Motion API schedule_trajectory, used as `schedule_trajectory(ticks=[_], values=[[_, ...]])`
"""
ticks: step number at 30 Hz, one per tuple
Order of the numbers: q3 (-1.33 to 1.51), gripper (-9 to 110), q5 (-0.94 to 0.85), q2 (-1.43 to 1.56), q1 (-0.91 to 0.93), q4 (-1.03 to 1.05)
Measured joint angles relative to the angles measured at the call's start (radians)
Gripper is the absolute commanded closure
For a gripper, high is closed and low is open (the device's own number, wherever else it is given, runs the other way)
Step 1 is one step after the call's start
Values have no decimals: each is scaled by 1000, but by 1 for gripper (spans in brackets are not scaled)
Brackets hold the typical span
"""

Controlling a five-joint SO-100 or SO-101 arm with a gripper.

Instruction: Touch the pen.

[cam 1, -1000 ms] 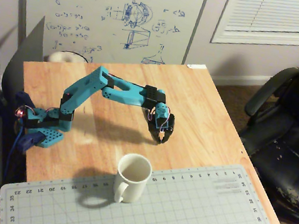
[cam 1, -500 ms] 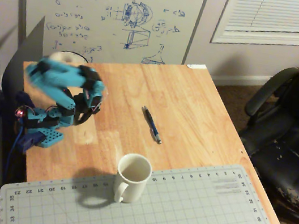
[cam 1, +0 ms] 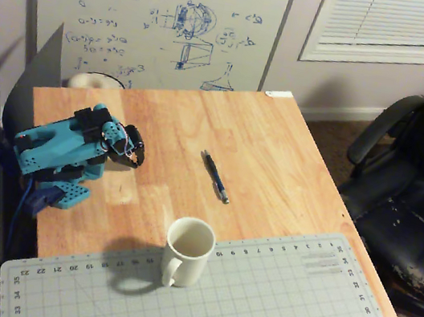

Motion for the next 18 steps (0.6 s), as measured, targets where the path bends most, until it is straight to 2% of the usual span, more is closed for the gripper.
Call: schedule_trajectory(ticks=[18], values=[[-29,101,0,0,0,0]])
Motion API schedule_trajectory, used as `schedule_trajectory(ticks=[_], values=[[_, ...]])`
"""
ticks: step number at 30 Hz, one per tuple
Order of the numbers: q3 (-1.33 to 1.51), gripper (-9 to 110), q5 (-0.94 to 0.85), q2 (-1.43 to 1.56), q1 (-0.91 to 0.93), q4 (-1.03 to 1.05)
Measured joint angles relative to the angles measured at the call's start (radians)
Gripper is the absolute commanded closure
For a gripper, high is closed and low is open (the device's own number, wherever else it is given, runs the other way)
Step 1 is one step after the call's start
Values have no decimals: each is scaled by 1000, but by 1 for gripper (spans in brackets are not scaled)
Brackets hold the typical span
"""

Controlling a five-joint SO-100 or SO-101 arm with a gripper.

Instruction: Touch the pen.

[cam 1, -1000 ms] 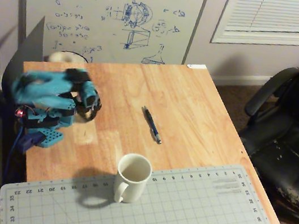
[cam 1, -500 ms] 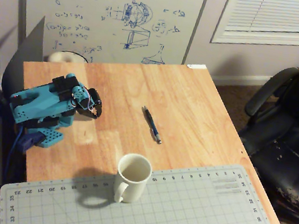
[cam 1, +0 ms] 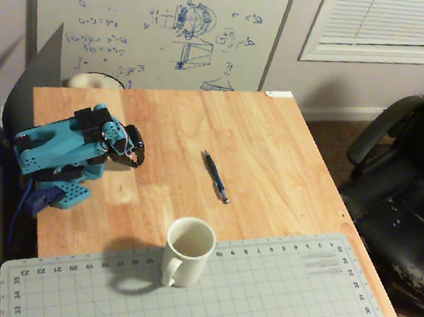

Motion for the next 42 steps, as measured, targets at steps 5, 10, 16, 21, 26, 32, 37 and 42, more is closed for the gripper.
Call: schedule_trajectory(ticks=[5,10,16,21,26,32,37,42], values=[[-110,101,0,-2,0,0],[-204,101,0,-40,0,0],[-396,101,0,-299,0,-89],[-640,101,0,-695,0,-181],[-913,101,0,-1065,0,-209],[-1233,101,0,-1450,41,-209],[-1440,101,0,-1701,87,-209],[-1597,101,0,-1901,101,-209]])
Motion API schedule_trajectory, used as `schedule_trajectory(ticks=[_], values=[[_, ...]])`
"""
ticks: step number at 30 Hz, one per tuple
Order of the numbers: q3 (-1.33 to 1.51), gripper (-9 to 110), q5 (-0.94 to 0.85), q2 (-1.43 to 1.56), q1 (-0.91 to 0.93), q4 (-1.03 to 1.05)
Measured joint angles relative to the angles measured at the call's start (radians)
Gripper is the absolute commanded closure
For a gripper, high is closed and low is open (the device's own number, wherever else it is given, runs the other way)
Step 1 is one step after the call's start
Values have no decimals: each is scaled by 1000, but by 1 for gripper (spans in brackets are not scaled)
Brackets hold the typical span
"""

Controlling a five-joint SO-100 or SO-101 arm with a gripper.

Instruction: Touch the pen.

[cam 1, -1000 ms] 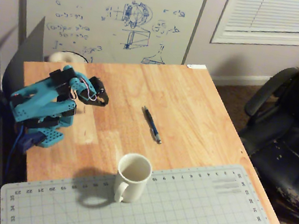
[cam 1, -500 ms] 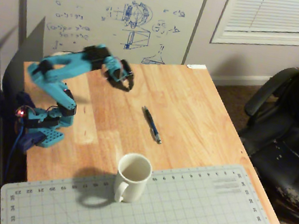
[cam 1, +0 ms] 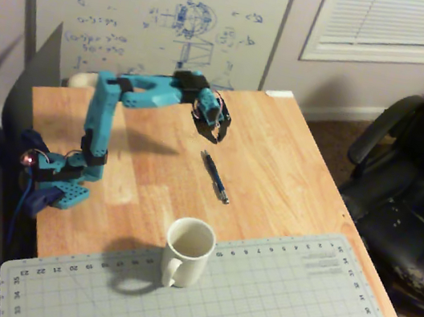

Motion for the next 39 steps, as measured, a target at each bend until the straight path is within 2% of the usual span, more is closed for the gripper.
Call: schedule_trajectory(ticks=[21,39], values=[[-506,101,0,-594,40,-15],[-595,101,0,-675,40,-15]])
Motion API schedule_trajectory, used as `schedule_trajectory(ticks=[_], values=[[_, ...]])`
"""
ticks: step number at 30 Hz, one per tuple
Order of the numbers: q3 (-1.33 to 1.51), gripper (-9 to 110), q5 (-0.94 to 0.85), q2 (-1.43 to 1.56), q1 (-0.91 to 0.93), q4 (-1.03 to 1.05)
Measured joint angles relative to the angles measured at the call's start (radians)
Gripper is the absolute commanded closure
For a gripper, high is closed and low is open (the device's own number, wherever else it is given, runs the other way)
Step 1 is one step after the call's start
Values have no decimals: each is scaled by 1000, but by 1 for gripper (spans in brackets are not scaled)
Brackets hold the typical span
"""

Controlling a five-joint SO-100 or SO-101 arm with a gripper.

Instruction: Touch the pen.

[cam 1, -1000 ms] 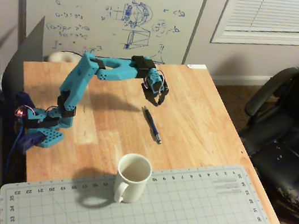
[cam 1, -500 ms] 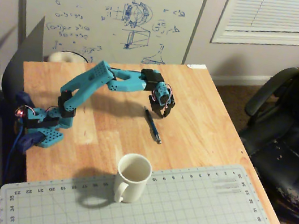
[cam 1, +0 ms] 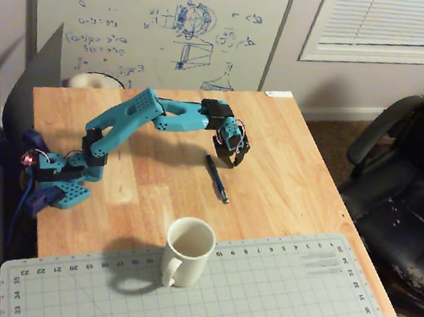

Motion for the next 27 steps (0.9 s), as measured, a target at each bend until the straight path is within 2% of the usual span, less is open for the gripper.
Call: schedule_trajectory(ticks=[18,22,27], values=[[0,101,0,2,0,14],[0,101,0,63,0,107],[0,101,0,215,0,333]])
